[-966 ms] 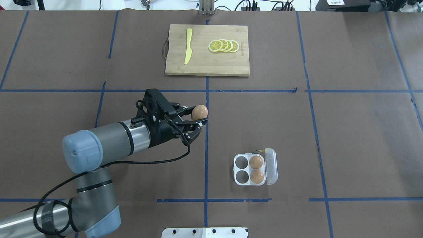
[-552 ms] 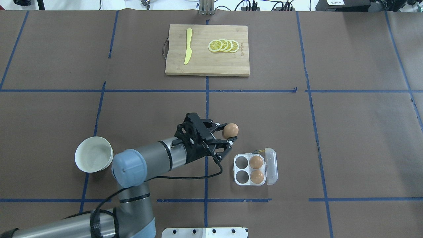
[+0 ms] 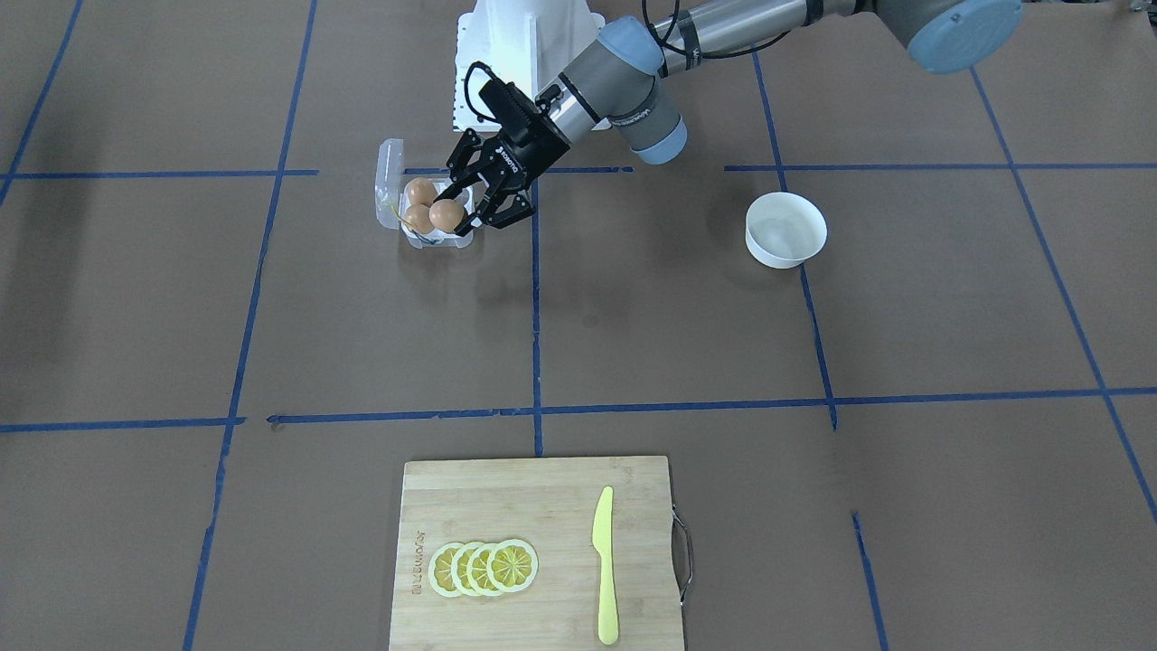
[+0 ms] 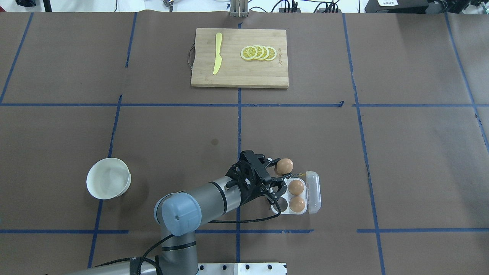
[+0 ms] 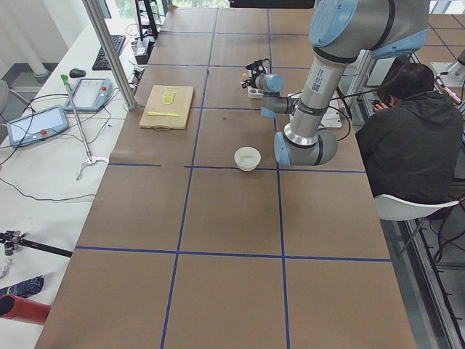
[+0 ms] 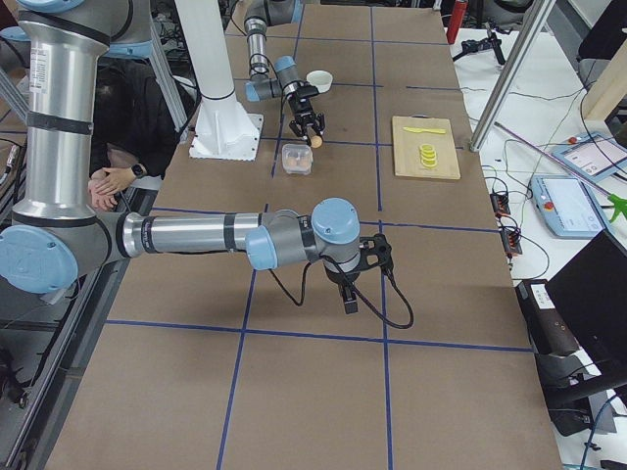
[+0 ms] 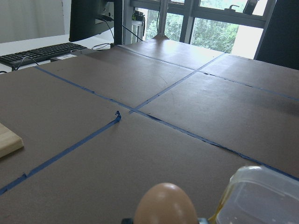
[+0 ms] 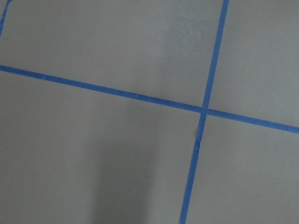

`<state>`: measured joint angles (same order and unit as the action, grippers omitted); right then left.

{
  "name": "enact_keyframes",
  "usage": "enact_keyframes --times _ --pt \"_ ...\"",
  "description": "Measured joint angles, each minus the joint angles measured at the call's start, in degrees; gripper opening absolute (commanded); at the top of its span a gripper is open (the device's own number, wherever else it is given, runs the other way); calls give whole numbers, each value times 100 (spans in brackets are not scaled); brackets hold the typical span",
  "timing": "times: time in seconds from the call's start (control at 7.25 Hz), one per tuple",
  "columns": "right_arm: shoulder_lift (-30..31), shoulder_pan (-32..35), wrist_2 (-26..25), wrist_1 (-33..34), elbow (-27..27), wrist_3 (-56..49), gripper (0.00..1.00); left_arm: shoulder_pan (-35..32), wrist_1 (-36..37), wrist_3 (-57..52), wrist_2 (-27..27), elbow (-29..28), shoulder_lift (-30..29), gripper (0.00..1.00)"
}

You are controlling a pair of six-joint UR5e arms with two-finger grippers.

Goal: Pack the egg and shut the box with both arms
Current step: 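Lower the egg into the empty carton cup and open the left gripper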

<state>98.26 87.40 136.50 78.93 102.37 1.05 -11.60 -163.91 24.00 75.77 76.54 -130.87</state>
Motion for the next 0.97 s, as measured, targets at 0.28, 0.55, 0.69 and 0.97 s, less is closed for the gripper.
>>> enact_keyframes --times 0.28,0.55,0.69,0.97 --pt "1 33 -6 0 -12 -3 100 85 0 0 -3 8 61 63" --pt "-4 39 -7 2 -17 0 100 130 -1 0 -3 15 83 97" --pt "-7 40 -7 4 -21 1 100 154 -7 0 -9 20 90 100" --pt "-8 40 -6 5 -23 1 100 181 -23 7 -17 79 109 100"
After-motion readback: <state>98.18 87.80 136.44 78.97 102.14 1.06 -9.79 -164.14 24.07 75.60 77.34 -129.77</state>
